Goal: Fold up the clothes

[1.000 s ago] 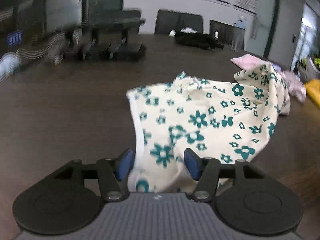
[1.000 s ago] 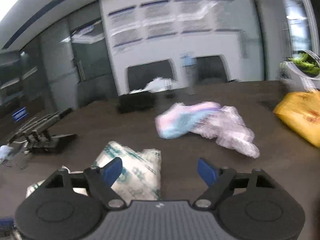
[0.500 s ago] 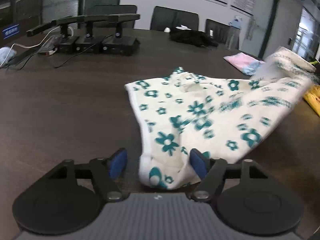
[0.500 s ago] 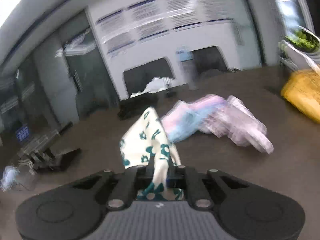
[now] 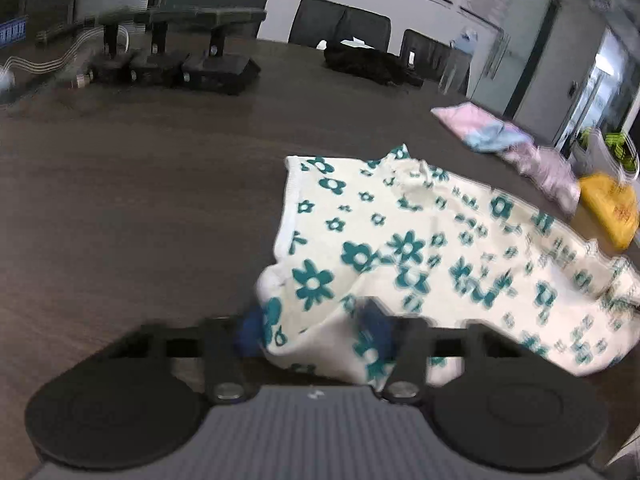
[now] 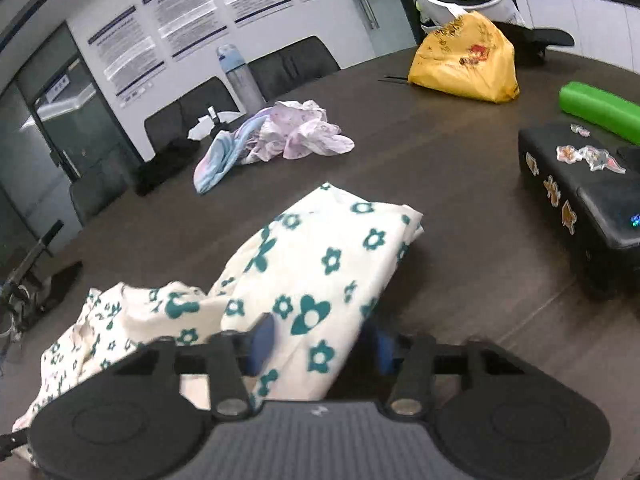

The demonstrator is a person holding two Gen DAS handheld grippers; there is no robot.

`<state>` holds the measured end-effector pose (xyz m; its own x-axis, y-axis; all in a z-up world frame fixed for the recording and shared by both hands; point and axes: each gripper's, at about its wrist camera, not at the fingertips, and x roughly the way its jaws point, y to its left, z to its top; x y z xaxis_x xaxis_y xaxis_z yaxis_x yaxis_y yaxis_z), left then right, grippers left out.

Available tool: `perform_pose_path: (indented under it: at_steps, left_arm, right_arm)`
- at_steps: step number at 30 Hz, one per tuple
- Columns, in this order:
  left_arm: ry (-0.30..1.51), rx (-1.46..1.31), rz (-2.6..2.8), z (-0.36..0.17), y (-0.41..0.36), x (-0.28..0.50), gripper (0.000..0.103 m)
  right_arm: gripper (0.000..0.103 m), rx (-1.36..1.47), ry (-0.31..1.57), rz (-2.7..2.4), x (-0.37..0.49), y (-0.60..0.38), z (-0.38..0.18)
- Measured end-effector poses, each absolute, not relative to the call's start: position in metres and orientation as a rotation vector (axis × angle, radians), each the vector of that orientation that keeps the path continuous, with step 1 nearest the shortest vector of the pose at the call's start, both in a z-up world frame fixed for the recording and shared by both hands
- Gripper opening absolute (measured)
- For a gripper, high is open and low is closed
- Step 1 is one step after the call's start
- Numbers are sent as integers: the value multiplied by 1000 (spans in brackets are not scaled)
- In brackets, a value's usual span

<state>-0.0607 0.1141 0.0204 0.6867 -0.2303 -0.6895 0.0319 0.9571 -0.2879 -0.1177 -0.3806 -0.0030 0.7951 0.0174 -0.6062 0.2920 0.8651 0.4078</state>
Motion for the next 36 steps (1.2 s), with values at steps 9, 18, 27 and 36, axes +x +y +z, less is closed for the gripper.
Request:
perform_pose_path:
  at_steps: [9, 18, 27, 36]
  left_arm:
    - [525, -378, -283, 136, 129, -17, 7]
    - [450, -295, -251, 249, 117, 120, 7]
    - [341, -453, -194, 271, 114, 199, 45]
    - [554, -158, -154, 157, 96, 146, 77]
  right_arm:
    - [3, 510, 312, -17, -90, -371, 113]
    - [3, 356, 56, -22, -17, -354, 250]
    - [4, 219, -87, -39, -31, -320, 291]
    - [47, -178, 648, 824, -94, -153, 102]
